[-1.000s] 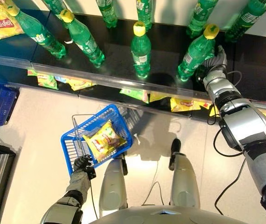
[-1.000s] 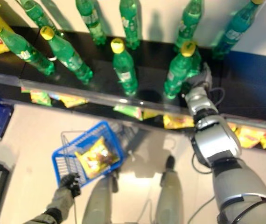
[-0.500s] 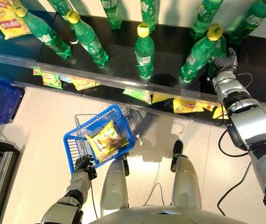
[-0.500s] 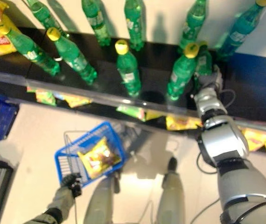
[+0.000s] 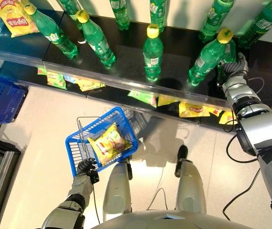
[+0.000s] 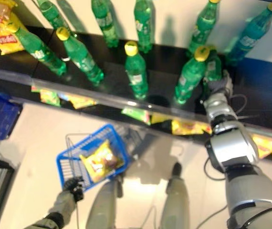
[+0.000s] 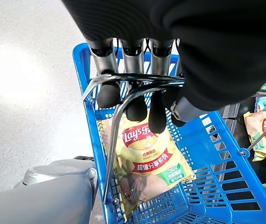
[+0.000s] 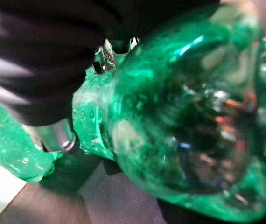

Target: Pick up the snacks into the basket

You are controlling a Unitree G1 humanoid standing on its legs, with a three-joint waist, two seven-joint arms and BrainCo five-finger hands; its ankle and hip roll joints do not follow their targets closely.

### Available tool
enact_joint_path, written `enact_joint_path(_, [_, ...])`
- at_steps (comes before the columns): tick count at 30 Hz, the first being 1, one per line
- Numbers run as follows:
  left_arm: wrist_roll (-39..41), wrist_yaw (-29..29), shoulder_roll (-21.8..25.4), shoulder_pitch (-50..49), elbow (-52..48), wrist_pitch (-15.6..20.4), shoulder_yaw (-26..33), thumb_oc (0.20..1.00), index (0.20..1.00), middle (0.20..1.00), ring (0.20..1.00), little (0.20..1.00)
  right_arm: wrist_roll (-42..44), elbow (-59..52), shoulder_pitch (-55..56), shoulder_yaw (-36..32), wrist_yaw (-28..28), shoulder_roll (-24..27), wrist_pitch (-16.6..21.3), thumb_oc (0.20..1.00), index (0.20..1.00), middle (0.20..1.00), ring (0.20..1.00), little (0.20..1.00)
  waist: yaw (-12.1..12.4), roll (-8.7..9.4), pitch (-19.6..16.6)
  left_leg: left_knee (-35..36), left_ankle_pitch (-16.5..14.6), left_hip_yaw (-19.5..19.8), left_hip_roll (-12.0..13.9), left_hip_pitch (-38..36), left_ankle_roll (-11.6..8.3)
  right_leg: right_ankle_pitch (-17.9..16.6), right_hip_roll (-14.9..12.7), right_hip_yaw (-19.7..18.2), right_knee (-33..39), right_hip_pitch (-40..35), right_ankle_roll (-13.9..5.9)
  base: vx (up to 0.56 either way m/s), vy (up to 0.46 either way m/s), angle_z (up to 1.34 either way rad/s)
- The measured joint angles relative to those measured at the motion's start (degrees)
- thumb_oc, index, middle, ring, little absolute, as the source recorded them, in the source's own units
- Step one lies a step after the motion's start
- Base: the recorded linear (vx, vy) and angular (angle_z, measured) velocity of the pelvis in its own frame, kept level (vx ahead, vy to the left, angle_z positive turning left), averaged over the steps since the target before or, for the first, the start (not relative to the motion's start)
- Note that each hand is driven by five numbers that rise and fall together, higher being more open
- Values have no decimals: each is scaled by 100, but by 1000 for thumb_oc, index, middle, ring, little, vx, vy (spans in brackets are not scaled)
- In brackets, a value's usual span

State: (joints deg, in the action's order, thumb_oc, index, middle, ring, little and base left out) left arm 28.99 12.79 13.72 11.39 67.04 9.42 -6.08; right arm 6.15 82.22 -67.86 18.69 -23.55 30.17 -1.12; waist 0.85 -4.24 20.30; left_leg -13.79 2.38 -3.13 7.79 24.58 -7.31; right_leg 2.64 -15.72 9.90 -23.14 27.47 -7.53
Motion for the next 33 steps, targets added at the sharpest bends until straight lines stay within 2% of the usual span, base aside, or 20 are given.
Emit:
enact_joint_path(12, [17,15,9,9,37,7,64,200,200,200,200,200,35,-523,108,-1,-113,35,-53,200,200,200,200,200,-43,9,1,5,-1,-47,0,35,0,-9,9,-53,3,80,-6,-1,0,-1])
enact_joint_path(18, [196,58,9,14,17,6,190,200,200,200,200,200,68,-2023,924,-161,-310,101,-193,200,200,200,200,200,-176,57,32,-7,0,-149,2,19,-33,-49,29,-135,78,93,-26,-3,-6,-7])
enact_joint_path(23, [214,90,38,11,-164,1,483,200,200,200,200,200,-30,-4071,2253,-816,-451,155,-383,200,200,200,200,200,-284,215,138,-25,-34,-161,3,-19,-39,-77,44,-170,112,59,-33,6,-5,-4])
enact_joint_path(26, [227,129,83,15,-179,0,531,200,200,200,200,200,-234,-4442,2672,-992,-539,89,-392,200,200,200,200,200,-326,288,235,-75,-62,-167,3,-78,-33,-106,47,-189,147,-20,-43,2,-5,-2])
enact_joint_path(27, [226,128,65,33,-249,-19,530,200,200,200,200,200,-341,-4777,3069,-1325,-574,44,-457,200,200,200,200,200,-310,294,242,-94,-82,-179,3,-111,-31,-114,54,-211,156,-57,-46,2,-4,-4])
enact_joint_path(33, [203,139,57,-41,-303,-30,544,200,200,200,200,200,-704,-5785,4231,-1849,-776,-221,-494,200,200,200,200,200,-347,325,263,-109,-141,-275,1,-312,22,-160,63,-316,291,-244,-77,5,-3,-7])
